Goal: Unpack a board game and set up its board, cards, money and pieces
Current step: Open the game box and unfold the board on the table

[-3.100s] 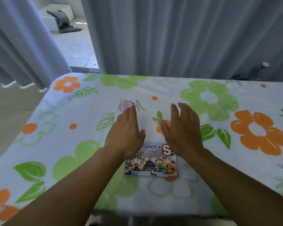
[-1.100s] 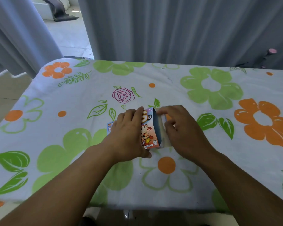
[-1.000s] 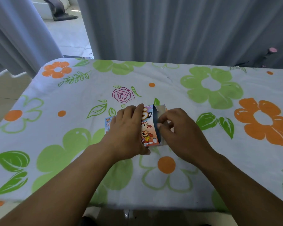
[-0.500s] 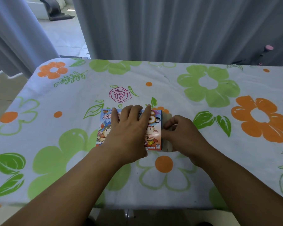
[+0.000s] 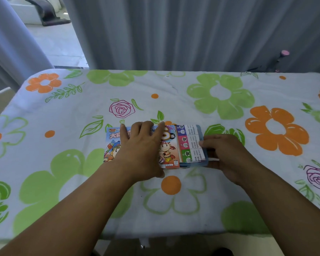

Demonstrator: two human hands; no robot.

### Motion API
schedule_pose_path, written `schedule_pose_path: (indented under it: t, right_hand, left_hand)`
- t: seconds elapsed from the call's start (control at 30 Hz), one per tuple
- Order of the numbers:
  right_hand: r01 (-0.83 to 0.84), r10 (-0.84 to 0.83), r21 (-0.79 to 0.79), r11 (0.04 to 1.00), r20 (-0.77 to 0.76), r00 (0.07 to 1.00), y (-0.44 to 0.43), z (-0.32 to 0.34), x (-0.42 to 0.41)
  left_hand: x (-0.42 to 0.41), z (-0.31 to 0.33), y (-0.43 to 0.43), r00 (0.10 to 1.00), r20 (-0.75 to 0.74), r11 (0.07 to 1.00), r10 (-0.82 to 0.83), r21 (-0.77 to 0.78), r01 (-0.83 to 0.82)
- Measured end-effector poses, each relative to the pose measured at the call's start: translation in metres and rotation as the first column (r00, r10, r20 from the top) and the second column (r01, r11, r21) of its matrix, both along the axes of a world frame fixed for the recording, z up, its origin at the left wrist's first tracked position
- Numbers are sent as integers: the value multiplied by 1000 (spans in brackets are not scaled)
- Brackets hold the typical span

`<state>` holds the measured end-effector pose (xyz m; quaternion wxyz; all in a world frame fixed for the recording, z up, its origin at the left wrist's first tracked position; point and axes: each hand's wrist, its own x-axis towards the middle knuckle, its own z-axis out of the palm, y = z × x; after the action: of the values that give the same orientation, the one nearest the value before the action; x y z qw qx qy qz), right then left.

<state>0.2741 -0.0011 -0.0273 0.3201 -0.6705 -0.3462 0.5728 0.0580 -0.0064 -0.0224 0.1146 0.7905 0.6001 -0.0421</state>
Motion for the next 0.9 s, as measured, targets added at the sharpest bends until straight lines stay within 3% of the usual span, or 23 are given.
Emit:
schedule_pose_path:
  t: [0.13, 0.27, 0.57, 0.9]
  right_hand:
    - [76, -79, -24, 997, -135, 988, -3, -1, 13]
    - [73, -75, -21, 997, -131, 988, -7, -3, 36]
    - [393, -385, 79, 916, -102, 917, -7, 12, 123]
    - [506, -480, 84, 858, -217, 850, -14, 27, 156]
  left_hand:
    - [14, 0, 1, 1000, 9, 1000, -7, 23, 6]
    - [35, -1, 2, 999, 32, 999, -23, 24, 22]
    - [77, -7, 8, 1000, 9, 999, 28, -34, -28]
    - [138, -22, 12, 997, 33, 991, -75, -107, 78]
